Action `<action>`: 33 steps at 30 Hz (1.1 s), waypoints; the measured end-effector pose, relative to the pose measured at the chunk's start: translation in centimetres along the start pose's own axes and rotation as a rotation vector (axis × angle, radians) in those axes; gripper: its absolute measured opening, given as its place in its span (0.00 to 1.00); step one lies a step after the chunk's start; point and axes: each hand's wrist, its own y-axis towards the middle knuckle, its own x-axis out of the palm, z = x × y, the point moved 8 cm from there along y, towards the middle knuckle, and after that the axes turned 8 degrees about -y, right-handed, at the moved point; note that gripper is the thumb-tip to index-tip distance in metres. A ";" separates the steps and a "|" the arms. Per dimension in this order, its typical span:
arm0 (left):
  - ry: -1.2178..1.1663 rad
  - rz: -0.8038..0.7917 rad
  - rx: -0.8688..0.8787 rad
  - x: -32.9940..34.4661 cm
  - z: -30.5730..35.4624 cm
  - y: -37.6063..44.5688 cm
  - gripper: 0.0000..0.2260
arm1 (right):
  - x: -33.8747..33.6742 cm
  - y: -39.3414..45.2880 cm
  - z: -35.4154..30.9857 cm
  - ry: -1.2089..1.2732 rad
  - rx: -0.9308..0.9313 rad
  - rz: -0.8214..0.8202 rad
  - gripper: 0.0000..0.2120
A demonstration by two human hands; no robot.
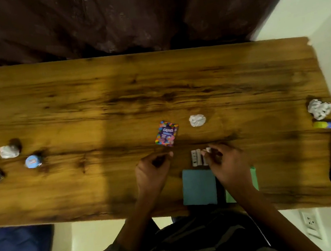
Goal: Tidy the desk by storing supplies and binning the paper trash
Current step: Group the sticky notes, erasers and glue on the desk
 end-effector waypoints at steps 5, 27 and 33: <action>-0.029 0.110 -0.085 -6.9 -2.7 0.2 0.13 | 1.5 0.3 -4.9 -0.027 -0.086 -0.014 0.14; -0.251 0.524 -0.125 -34.6 -11.9 4.0 0.15 | 15.7 -0.8 -36.4 -0.073 -0.423 -0.289 0.18; -0.027 0.435 0.020 -37.0 -11.9 7.5 0.27 | 18.5 -1.4 -42.1 -0.073 -0.428 -0.279 0.19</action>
